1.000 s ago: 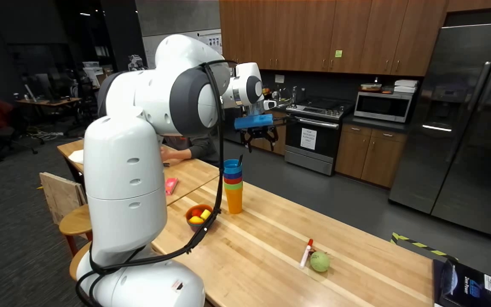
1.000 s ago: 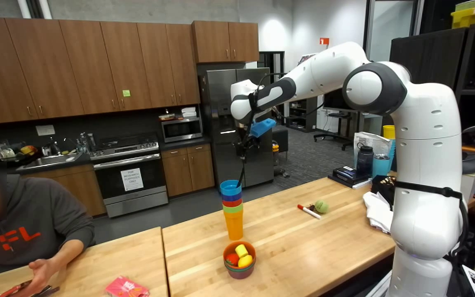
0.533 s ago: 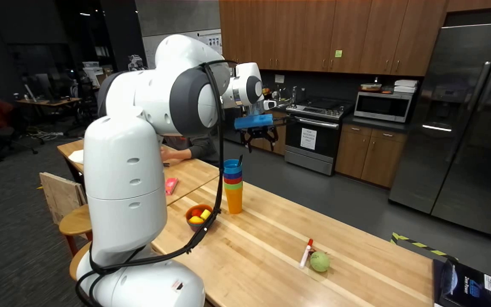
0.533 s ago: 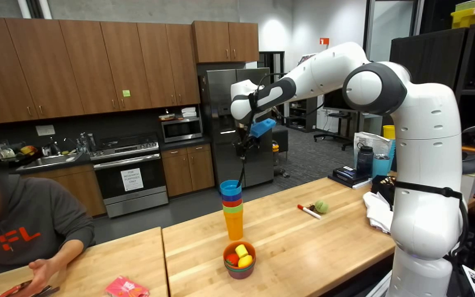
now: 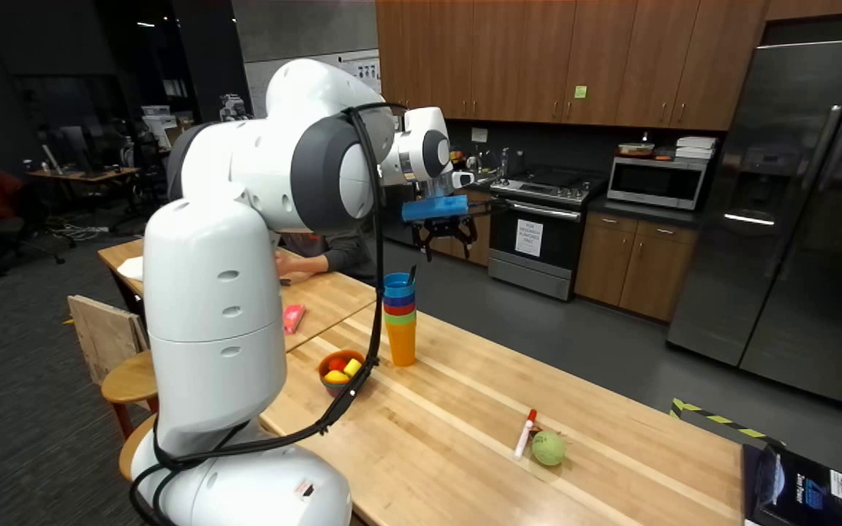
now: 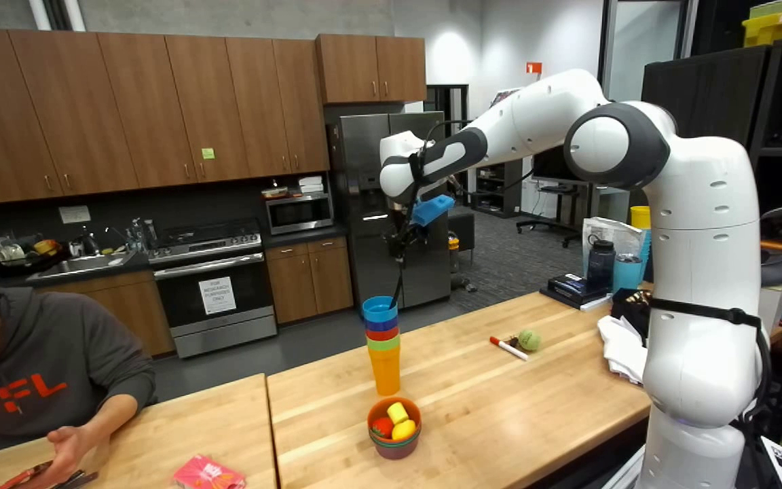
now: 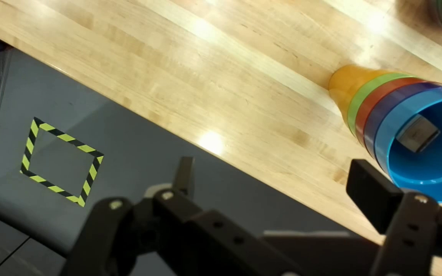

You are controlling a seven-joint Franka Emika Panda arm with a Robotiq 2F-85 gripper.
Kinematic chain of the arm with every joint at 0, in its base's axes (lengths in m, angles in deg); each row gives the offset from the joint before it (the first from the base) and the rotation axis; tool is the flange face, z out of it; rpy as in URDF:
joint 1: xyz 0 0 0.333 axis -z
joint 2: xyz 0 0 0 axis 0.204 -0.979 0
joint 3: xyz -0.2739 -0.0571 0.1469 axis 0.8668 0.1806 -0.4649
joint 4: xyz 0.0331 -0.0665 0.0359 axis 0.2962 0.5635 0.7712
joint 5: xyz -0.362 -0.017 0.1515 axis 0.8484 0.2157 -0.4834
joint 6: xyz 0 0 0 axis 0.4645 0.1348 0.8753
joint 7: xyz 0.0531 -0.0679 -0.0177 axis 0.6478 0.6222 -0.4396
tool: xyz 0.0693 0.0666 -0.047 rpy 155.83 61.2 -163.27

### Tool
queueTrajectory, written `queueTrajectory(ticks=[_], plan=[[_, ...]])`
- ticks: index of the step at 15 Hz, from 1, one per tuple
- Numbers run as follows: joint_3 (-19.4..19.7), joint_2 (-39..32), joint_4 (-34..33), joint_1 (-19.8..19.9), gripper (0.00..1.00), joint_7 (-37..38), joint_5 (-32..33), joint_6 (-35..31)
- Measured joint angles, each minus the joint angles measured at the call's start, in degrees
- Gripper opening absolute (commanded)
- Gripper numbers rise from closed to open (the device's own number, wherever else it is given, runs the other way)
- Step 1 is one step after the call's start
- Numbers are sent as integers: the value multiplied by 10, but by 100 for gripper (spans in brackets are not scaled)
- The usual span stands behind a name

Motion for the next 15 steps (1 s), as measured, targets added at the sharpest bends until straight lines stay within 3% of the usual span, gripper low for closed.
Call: queueTrajectory(ticks=[15], plan=[[6, 0, -12, 16, 100, -14, -20, 12]])
